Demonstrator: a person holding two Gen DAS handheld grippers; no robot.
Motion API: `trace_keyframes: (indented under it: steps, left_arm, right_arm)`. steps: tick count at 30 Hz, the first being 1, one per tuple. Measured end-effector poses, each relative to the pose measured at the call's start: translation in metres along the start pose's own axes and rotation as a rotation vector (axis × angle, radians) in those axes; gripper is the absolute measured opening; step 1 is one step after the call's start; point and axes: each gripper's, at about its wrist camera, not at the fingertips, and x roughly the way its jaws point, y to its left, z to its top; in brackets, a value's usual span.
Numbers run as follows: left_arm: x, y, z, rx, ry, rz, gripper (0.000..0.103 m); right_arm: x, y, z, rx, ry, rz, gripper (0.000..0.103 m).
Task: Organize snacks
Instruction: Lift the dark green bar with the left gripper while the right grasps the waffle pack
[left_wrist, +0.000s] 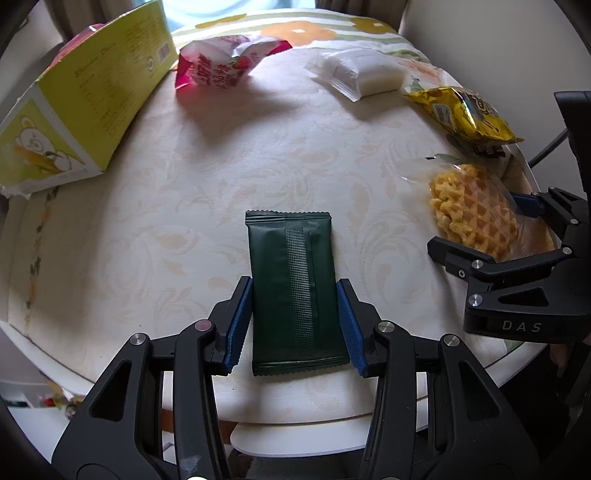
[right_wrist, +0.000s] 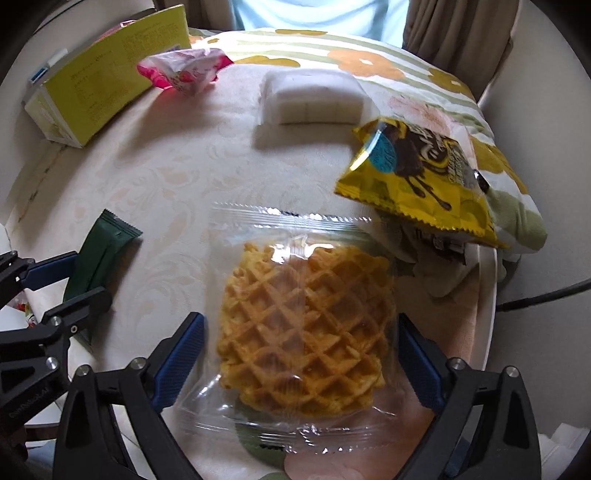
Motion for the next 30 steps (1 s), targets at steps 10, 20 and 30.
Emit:
trace_keyframes:
  steps: [10,20,30]
  left_arm:
    - [-0.018,0.003,0.009,-0.017,-0.029,0.014,0.041]
    - [-0.075,0.023,0.034,-0.075,-0.148,0.023,0.042]
    - [-0.144,0.073,0.083,-0.105,-0.344,0.029,0.042]
  right_arm:
    - [-0.011,0.000,0.001,0.036,-0.010,0.035,0.074]
    - [-0.059,0.010,0.016,0.045,-0.111,0.102,0.073]
    - [-0.117,0.039,0.062,0.023,-0.242,0.102,0.073]
